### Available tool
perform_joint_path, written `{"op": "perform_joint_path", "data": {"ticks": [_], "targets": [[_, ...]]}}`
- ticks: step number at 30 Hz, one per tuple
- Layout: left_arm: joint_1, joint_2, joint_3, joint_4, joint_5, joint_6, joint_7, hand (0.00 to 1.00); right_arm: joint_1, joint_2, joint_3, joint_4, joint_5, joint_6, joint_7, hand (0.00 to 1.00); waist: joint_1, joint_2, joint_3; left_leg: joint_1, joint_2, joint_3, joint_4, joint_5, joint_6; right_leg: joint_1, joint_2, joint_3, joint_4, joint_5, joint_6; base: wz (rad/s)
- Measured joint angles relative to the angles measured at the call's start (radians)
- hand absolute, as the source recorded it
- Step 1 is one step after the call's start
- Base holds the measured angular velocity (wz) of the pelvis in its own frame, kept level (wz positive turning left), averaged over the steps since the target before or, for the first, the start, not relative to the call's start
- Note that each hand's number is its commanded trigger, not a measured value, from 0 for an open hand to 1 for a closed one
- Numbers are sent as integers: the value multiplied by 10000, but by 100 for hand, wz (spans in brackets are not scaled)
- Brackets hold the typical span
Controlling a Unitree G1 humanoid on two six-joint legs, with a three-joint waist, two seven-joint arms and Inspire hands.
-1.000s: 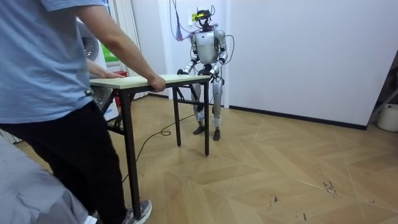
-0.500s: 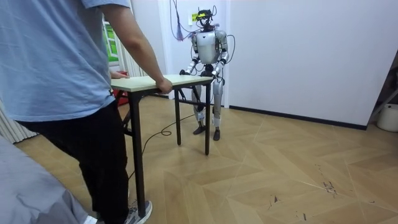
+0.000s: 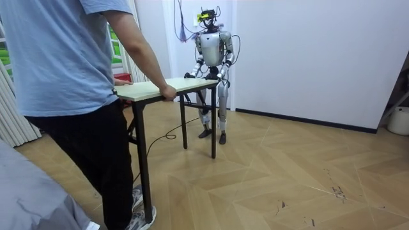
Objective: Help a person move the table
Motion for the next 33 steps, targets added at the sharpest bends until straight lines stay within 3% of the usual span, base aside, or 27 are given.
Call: {"op": "perform_joint_path", "data": {"ticks": [2,4,6,7,8,9,10,11,12,13,16,17,18,19,22,23,24,25,27,29,31,32,33], "targets": [[93,116,-33,-197,8,-12,-7,100,11,-9,94,0,133,-12,106,100,115,-65,39,-282,233,-47,543,-38,-59,-224,113,88,305,-74,-123,-19],[174,195,-93,-199,-37,-12,-12,100,113,-21,165,1,183,-18,124,100,300,-110,25,-282,268,-338,699,26,-174,-374,226,157,511,-185,-357,-19],[173,274,-53,-242,-101,-14,-68,100,41,-71,349,40,212,-181,225,100,577,-206,-11,-326,44,-1477,204,227,-988,-540,416,190,76,-83,-590,-29],[186,295,83,-278,-101,-14,-219,100,-19,-77,437,53,216,-219,322,100,708,-336,-12,-403,112,-2131,291,324,-1354,-763,353,107,-13,75,-827,-43],[254,273,224,-299,-102,-3,-310,100,-29,-78,466,59,193,-208,356,100,851,-336,-7,-509,339,-2180,1049,167,-1343,-838,416,0,25,109,-934,-62],[556,173,416,-321,-144,-5,-555,100,-77,-89,605,82,115,-168,356,100,908,-229,-47,-481,1001,-2200,2879,42,-1304,-839,698,-146,103,110,-1124,-53],[637,160,439,-328,-162,-12,-687,100,-65,-95,634,79,102,-171,368,100,881,-184,-67,-384,1297,-2243,3536,38,-1304,-800,783,-290,159,80,-1209,-5],[610,167,412,-337,-123,-7,-802,100,-54,-134,611,78,189,-178,453,100,678,-139,-52,-97,1749,-2362,4137,74,-1293,-856,801,-696,286,31,-1304,58],[522,154,335,-361,-72,-4,-811,100,-49,-199,530,64,243,-188,576,100,430,-62,-41,340,2077,-2492,4100,130,-1321,-966,801,-968,384,33,-1317,79],[457,151,227,-407,-79,-2,-808,100,-80,-208,384,54,238,-192,688,100,264,71,-5,898,2272,-2480,3781,182,-1404,-1134,786,-1137,490,36,-1321,57],[181,161,90,-515,-105,23,-765,100,-250,-322,213,-75,305,-197,770,100,-78,338,43,1901,2331,-2450,2122,246,-1533,-1756,569,-1458,969,126,-1261,41],[-143,161,-33,-515,-104,36,-739,100,-294,-339,-4,-259,321,-196,772,100,-223,551,110,2132,2226,-2368,1063,148,-1582,-2143,445,-1554,1218,253,-1172,59],[-427,194,-16,-514,-105,44,-710,100,-479,-253,-111,-278,320,-200,779,100,-391,558,121,2214,2032,-2104,112,-302,-1956,-2634,99,-1519,1550,446,-1047,65],[-712,204,-63,-512,-122,61,-526,100,-655,-284,-249,-279,319,-171,815,100,-650,578,123,2091,1713,-1606,-487,-470,-1857,-3020,-273,-1333,1493,854,-902,49],[-1227,234,-368,-358,-412,62,-314,100,-838,-284,-526,-262,302,-173,1008,100,-810,768,131,1888,1075,-507,-1174,-686,-1654,-3444,-901,-826,1063,1745,-471,32],[-1401,220,-427,-206,-434,62,-308,100,-813,-254,-748,-254,288,-146,1111,100,-802,781,124,1834,703,-168,-1301,-829,-1549,-3604,-1134,-575,946,2138,-290,3],[-1472,205,-427,-14,-434,62,-331,100,-743,-251,-834,-252,209,-46,1171,100,-816,774,121,1792,367,-136,-1280,-952,-1360,-3663,-1334,-391,744,2566,-141,-5],[-1462,209,-424,53,-434,63,-332,100,-688,-251,-842,-252,183,7,1183,100,-805,768,118,1787,195,-130,-1269,-997,-1275,-3666,-1441,-388,637,2790,-100,-20],[-1261,211,-430,178,-459,69,-459,100,-407,-267,-872,-252,24,144,1356,100,-728,670,88,1619,-341,22,-929,-1246,-815,-3653,-1791,-339,92,3777,15,-22],[-1117,204,-500,237,-459,71,-480,100,-231,-257,-974,-252,-130,269,1414,100,-921,625,78,1276,-530,163,-288,-1437,-469,-3523,-1996,-339,-346,4595,90,-2],[-905,215,-512,253,-504,70,-504,100,-104,-162,-1104,-218,-240,519,1413,100,-1091,499,51,894,-636,451,477,-1648,-72,-3503,-2191,-380,-714,5754,157,2],[-858,240,-508,261,-503,69,-504,100,-72,-148,-1119,-191,-240,596,1413,100,-1190,488,47,795,-549,642,649,-1702,28,-3482,-2244,-454,-590,5813,183,42],[-897,289,-611,386,-496,70,-502,100,84,-104,-1204,-163,-231,680,1413,100,-1399,545,71,672,-193,1241,884,-1792,188,-3522,-2314,-547,523,4999,249,89]]}}
